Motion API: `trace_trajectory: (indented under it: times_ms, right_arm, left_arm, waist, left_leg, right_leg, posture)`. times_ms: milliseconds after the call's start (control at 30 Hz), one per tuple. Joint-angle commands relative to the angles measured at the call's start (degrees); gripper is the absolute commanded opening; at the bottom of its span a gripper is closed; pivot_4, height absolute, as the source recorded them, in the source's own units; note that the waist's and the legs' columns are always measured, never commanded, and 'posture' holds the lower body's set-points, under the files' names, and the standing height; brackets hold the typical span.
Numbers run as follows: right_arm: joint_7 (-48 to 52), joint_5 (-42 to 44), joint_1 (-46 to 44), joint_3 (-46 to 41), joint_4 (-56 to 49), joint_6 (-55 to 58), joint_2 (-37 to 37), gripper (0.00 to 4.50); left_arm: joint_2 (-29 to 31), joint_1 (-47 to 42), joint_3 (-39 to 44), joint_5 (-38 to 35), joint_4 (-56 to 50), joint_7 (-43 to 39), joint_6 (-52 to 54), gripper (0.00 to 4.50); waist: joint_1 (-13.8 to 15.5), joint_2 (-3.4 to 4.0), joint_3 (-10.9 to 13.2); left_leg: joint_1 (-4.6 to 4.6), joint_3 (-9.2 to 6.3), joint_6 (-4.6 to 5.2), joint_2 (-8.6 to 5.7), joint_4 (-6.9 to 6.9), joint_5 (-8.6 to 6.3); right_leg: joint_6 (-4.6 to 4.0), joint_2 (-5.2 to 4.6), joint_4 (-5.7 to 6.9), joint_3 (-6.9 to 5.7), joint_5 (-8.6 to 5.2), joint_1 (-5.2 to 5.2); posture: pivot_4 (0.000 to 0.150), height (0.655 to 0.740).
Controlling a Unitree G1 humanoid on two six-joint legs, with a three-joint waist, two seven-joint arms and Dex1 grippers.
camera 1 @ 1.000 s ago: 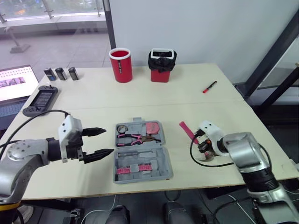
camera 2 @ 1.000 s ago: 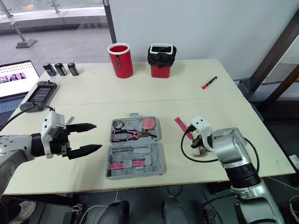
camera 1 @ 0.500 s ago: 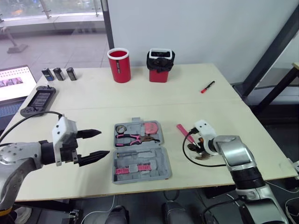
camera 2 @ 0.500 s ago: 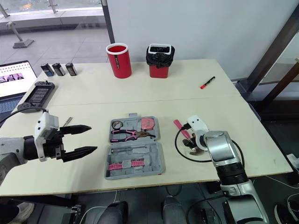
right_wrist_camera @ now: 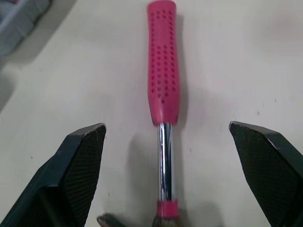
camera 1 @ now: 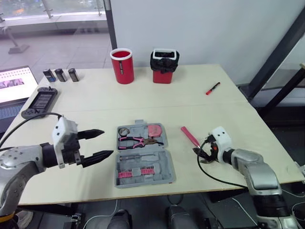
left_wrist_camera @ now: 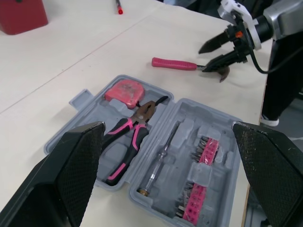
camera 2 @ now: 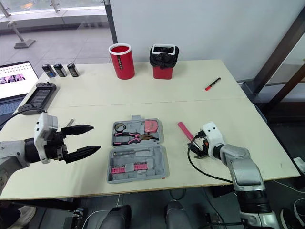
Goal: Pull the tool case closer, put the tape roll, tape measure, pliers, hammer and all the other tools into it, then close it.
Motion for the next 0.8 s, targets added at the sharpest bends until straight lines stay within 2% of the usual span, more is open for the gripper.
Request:
trace_trajectory:
  times_ms: [33,67,167,400,633,733,800]
  right_arm:
    - [-1.78,1.06,0.22,-0.21,-0.58,-0.5,0.34,4.41]
    - [-2.29,0.95,0.22,0.02,0.1,-0.65,0.27,4.41]
    - [-3.79,1.22,-0.26,0.08,3.42,-1.62,0.98,3.58]
    - [-5.03,2.0,-0.18,1.14,4.43,-2.42,1.68,0.05]
    - [-3.46,1.74,-2.82,2.14,1.55,-5.56,-1.25,0.05]
    - [-2.82,-2.33,-7.07,7.12,0.02,-9.33,-4.97,0.05]
    - [2.23,-3.43,-10.63,11.9,-1.82,-11.73,-8.42,0.05]
  left_arm:
    - [-0.13,-1.15,-0.3,-0.23,-1.18,0.3,-0.58,4.5]
    - [-0.12,-1.26,-0.43,-0.2,-1.18,0.37,-0.57,4.5]
    - [0.02,-1.44,-0.43,-0.09,-1.0,0.33,-0.54,4.5]
    - [0.3,-1.19,-0.08,0.5,-0.52,0.04,-0.94,4.5]
    - [-0.08,-0.86,-0.05,1.29,0.49,-0.38,-1.86,4.5]
    - [0.13,-0.77,0.49,1.93,2.27,-1.42,-2.78,4.5]
    - [0.56,-0.49,0.89,2.48,3.66,-2.37,-3.67,4.5]
  waist:
    - [-0.03,0.0,0.0]
    - [-0.04,0.0,0.0]
    - [0.0,0.0,0.0]
    - [-0.04,-0.02,-0.01]
    - [-0.08,0.03,0.02]
    - [-0.19,0.14,0.09]
    - [-0.18,0.17,0.1]
  left_leg:
    - [-0.02,0.0,0.0,0.0,0.01,0.0]
    - [-0.03,0.01,0.0,-0.01,0.03,0.0]
    - [-0.02,0.03,0.0,-0.01,0.03,0.0]
    - [0.0,0.03,0.0,0.0,0.02,0.0]
    - [-0.01,0.03,0.0,0.0,0.0,0.0]
    - [-0.03,0.08,0.0,0.0,0.02,0.0]
    - [-0.03,0.13,0.0,0.0,0.02,0.0]
  right_leg:
    - [0.0,0.0,-0.01,0.01,0.0,0.0]
    - [0.0,0.0,-0.02,0.03,0.0,0.0]
    - [0.0,0.0,-0.03,0.05,0.0,0.0]
    - [0.0,0.01,-0.02,0.05,0.0,0.01]
    - [0.0,0.01,-0.03,0.05,0.0,-0.01]
    - [0.0,0.0,-0.03,0.09,0.0,-0.05]
    - [0.0,0.0,-0.01,0.13,0.01,-0.1]
  posture:
    - [0.15,0.74]
    - [0.15,0.74]
    - [0.15,0.74]
    - [0.15,0.74]
    - [0.15,0.74]
    - [0.15,0.74]
    - [0.15,0.74]
